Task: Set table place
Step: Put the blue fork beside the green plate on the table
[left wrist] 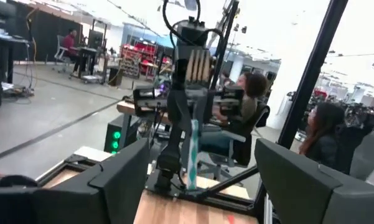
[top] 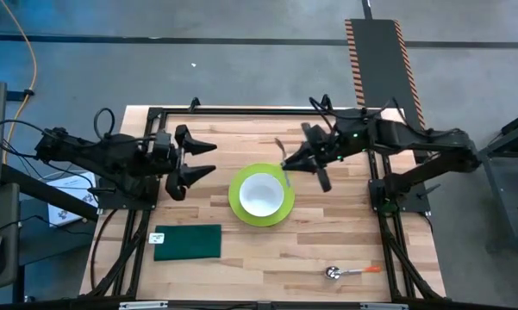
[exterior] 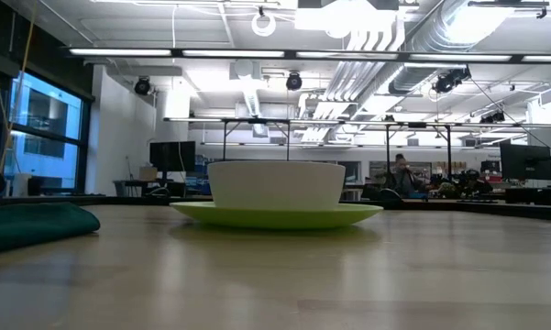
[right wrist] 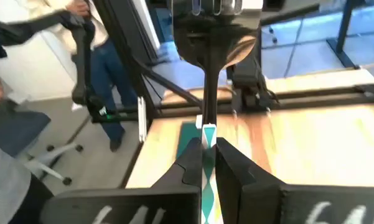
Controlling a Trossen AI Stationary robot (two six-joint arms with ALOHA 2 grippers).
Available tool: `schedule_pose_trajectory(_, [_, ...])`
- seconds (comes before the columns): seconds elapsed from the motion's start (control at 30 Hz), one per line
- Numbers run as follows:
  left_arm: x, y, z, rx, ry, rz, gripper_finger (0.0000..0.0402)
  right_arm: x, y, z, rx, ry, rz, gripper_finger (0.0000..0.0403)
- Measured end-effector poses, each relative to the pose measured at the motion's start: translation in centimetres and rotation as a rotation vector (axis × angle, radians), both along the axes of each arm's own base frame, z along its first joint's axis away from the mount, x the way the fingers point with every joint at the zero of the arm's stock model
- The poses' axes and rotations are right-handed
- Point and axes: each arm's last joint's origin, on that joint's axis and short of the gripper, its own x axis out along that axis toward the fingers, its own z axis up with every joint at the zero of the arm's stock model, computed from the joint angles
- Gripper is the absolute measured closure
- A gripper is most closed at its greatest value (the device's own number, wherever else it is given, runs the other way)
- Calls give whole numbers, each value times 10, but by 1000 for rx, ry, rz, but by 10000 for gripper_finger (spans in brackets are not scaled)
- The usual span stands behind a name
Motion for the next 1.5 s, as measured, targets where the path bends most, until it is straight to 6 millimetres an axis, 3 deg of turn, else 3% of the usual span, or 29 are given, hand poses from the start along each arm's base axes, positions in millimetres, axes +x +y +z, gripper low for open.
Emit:
schedule_pose_trajectory(0.23, [0, 2, -14, 11, 145, 56, 132, -30, -6, 7, -36, -7, -16, 403])
schedule_pose_trajectory(0.4, [-11, 5, -15, -18, 173, 94, 125, -50, -13, -21, 7, -69, -63, 403])
schedule_pose_trajectory(0.63, [-20, 19, -14, -40, 174, 136, 124, -73, -25, -51, 106, -310, -53, 403])
schedule_pose_trajectory(0.9, [-15, 35, -18, -99, 190, -11, 124, -77, -31, -72, 240, -332, 62, 403])
schedule_pose_trajectory(1.1, [-16, 34, -18, -106, 178, 92, 124, -77, -31, -70, 233, -354, 70, 403])
schedule_pose_trajectory(1.33, [-1, 22, -56, -141, 33, 74, 124, -78, -31, -69, 227, -365, 72, 403])
schedule_pose_trajectory(1.5, [0, 20, -58, -89, -51, 36, 124, -76, -31, -70, 228, -362, 72, 403])
